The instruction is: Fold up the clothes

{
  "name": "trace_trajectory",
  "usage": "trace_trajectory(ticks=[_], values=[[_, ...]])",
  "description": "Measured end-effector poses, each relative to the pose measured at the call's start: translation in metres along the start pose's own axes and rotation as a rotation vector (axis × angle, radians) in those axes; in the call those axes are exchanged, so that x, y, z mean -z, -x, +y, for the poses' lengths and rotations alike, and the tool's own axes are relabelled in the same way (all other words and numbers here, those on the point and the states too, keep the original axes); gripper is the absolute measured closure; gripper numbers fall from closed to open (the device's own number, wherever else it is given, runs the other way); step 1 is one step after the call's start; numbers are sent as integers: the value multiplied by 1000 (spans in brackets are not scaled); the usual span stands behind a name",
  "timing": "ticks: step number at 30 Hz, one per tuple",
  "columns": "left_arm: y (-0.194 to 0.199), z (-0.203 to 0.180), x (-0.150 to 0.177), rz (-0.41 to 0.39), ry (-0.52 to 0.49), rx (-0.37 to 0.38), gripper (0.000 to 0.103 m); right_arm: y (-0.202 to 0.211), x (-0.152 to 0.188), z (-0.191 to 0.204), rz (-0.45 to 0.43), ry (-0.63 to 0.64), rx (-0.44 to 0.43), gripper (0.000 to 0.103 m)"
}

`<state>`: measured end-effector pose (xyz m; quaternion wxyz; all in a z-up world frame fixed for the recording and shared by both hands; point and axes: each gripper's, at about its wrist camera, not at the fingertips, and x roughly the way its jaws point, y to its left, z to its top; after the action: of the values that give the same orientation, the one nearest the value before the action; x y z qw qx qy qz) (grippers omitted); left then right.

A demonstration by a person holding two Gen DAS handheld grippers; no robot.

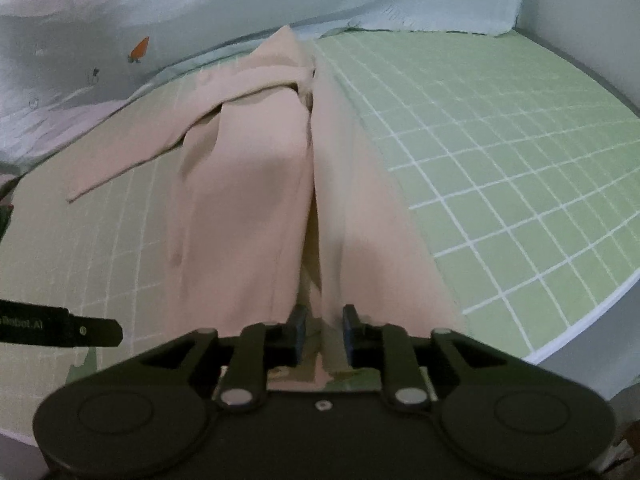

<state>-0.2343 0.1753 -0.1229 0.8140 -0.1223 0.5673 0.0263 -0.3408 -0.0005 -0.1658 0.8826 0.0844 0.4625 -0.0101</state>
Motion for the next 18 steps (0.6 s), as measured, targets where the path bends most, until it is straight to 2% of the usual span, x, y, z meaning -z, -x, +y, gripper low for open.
trace_trajectory(ticks=[7, 13, 18], values=[[2, 31, -16, -10, 121, -20, 29, 6, -24, 8, -43, 28, -7, 62], [5, 72, -45, -44, 264, -69, 28, -1, -54, 17, -71, 62, -20, 57], [4, 111, -74, -74, 388, -107, 25, -21, -88, 25, -96, 88, -41, 58]])
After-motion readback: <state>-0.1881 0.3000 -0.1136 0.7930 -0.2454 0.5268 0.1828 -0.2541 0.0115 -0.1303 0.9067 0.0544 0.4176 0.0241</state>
